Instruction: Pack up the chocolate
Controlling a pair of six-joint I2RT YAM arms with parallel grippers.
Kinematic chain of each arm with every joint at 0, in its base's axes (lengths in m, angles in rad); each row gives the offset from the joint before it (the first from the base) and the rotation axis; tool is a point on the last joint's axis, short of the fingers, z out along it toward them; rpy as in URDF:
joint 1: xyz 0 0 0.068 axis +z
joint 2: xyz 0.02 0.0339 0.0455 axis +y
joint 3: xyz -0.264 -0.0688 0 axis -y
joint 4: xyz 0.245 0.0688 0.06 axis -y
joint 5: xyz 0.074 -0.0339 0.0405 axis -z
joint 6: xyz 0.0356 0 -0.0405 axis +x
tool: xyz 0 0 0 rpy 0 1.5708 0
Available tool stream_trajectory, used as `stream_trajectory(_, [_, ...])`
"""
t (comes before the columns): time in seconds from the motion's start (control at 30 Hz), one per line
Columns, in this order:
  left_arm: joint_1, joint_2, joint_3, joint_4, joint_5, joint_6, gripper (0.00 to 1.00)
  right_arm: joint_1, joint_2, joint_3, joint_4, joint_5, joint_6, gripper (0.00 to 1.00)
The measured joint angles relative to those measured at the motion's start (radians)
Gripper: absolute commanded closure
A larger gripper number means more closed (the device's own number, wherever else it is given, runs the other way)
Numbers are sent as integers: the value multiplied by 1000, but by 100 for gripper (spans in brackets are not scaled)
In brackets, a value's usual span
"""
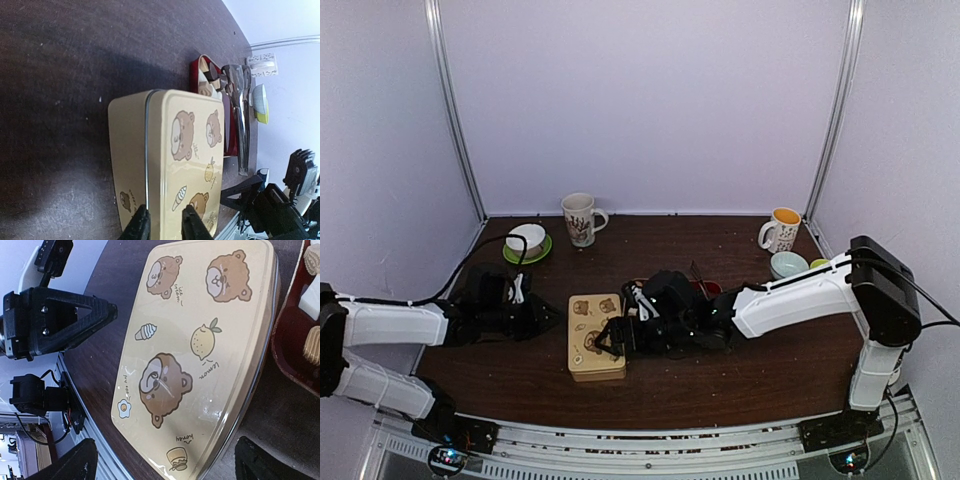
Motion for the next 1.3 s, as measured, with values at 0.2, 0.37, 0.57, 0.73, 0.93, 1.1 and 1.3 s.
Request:
stream_trajectory(0.2, [0,46,-4,1,45,-5,59,-1,0,11,-21,16,7,6])
stream_trajectory(0.37, [0,109,-4,32,89,-8,59,-1,2,11,-23,11,23,8])
stream_trajectory(0.57, [0,132,-4,65,132,-9,61,-1,3,11,4,-17,34,11])
stream_trajectory(0.73, [0,123,-4,70,152,-8,63,-1,3,11,33,-40,37,12])
stream_trajectory(0.93, [0,100,-4,68,174,-7,64,-1,3,11,53,-55,38,12])
stream_trajectory(1.1, [0,65,-4,67,192,-6,64,-1,3,12,51,-55,39,12])
stream_trajectory(1.3, [0,54,-3,63,197,0,65,-1,3,13,35,-40,32,11])
